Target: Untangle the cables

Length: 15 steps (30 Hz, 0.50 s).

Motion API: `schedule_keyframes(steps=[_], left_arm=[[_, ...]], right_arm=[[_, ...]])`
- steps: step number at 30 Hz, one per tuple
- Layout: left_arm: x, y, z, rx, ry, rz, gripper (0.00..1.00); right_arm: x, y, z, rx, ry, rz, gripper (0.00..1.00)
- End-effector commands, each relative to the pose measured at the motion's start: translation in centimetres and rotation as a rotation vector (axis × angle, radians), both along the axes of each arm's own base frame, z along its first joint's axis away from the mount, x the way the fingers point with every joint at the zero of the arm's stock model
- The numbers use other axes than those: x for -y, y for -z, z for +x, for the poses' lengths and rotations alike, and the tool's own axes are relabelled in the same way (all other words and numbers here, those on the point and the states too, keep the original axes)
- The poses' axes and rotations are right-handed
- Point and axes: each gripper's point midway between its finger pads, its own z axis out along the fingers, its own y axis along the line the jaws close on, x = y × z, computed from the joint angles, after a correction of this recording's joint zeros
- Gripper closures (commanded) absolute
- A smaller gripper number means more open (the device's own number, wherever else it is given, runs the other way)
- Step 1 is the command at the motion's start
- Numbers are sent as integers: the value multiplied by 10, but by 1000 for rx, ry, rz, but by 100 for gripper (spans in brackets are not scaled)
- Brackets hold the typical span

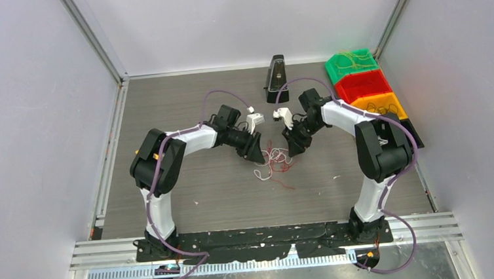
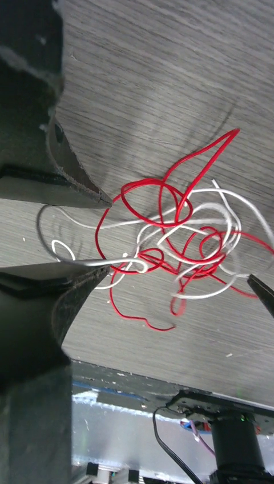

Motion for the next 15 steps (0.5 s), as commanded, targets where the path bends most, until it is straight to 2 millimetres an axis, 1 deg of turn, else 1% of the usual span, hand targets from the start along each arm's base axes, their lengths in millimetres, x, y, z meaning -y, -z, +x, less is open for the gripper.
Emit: schedule_keyframes(steps=[1, 2, 4, 6, 10, 15], left_arm=[[-7, 7, -5, 10, 24, 34, 69], [-8, 7, -5, 11, 23, 36, 76], [-10, 9, -6, 10, 13, 44, 87], [-10, 11, -4, 3, -6, 51, 94], [-9, 14, -2, -18, -37, 59, 99], [-8, 12, -2, -25, -45, 53, 99]], right_arm=[[7, -9, 14, -4, 56, -3, 62], [11, -7, 13, -20, 67, -7, 57], [16, -4, 6, -58, 81, -14, 54], [18, 2, -1, -87, 88, -18, 53], [14, 11, -8, -141, 121, 0, 54], [9, 19, -5, -187, 178, 12, 53]])
